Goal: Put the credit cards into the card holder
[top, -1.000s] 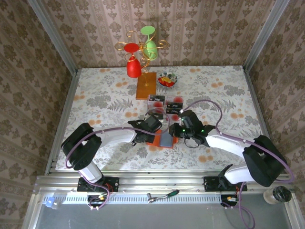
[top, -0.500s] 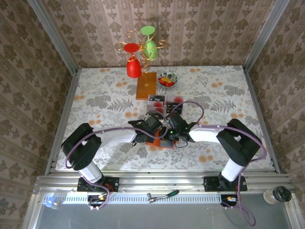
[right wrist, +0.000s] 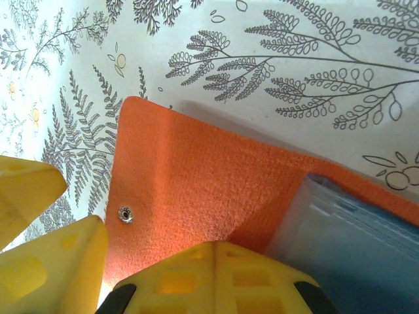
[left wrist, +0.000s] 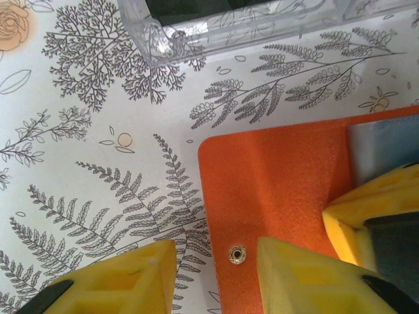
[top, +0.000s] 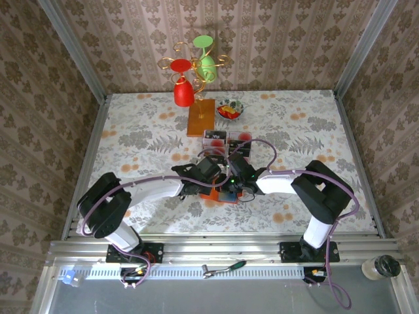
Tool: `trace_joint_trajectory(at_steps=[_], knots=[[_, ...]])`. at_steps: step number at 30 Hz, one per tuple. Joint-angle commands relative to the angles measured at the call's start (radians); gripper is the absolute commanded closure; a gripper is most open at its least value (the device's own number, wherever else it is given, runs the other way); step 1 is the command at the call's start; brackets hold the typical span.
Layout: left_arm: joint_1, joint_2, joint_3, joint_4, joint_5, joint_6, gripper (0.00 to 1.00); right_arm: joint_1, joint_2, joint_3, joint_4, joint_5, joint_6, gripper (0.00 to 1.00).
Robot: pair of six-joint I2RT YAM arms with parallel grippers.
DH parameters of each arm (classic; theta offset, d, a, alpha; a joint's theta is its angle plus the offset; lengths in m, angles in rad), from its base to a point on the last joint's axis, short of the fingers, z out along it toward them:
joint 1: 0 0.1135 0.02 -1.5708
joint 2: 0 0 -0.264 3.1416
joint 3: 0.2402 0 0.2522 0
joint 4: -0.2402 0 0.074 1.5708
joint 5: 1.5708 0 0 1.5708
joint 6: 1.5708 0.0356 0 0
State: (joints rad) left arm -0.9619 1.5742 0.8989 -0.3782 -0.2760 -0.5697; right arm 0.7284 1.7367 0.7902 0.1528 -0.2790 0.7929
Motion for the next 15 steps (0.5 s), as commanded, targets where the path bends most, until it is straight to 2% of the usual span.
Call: trace_joint_trajectory(at_steps=[1,8,15], knots=[[-0.014,-0.020,0.000,-0.011,0.008,-0.022,0.61,0.007,0.031,-0.018,0.001,-0.012,0.017,0.94],[-0.036,0.038,-0.006,0.016,0.008,-0.069,0.62,0.007,0.011,-0.016,-0.003,-0.013,0.022,0.94],[-0.041,0.075,-0.032,0.048,0.013,-0.096,0.67,-0.020,-0.113,-0.014,-0.114,0.051,-0.018,0.94]])
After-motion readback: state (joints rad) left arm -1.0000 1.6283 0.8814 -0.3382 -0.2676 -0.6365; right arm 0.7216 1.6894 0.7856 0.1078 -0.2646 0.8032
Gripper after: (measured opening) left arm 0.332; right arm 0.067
